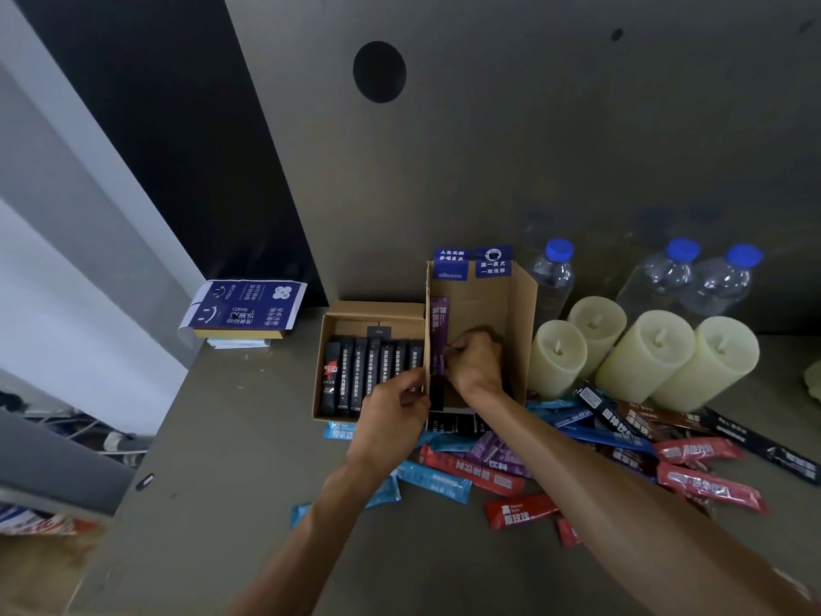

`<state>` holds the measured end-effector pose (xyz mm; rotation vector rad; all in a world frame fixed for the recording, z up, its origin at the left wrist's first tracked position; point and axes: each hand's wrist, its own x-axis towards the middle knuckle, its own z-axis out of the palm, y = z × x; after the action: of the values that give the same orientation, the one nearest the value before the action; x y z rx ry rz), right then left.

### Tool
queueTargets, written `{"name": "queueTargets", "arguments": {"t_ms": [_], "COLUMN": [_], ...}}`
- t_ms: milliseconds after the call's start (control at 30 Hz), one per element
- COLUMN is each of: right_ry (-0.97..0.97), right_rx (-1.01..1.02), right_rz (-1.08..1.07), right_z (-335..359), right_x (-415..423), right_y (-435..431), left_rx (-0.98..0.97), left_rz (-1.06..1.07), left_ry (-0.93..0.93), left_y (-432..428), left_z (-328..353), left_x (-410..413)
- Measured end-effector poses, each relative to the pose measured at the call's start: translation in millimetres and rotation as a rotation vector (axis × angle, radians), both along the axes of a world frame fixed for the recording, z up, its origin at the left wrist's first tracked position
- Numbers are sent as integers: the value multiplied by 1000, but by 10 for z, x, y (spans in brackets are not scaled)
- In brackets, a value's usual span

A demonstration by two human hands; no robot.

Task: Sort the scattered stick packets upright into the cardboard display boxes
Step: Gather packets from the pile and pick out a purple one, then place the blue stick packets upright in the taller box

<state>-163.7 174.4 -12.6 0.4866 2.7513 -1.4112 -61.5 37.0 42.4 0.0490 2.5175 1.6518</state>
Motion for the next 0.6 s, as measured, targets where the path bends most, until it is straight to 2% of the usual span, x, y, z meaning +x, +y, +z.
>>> {"name": "queueTargets", "arguments": {"t_ms": [267,400,467,600], "right_ry": [28,56,98,193], "right_rx": [18,22,6,-53], "right_rz": [43,94,156,280], "right_z": [67,226,309,390], "right_x": [177,344,523,1069], "right_y": [15,75,125,253], "left_rx": [-28,-98,-180,-469], "left_rz": [5,98,120,148], "left_ry": [16,-32,-20,-2], "left_y": [-57,-213,-320,-568], "left_z": [1,-87,-136,-322], "left_x": [47,150,257,559]}}
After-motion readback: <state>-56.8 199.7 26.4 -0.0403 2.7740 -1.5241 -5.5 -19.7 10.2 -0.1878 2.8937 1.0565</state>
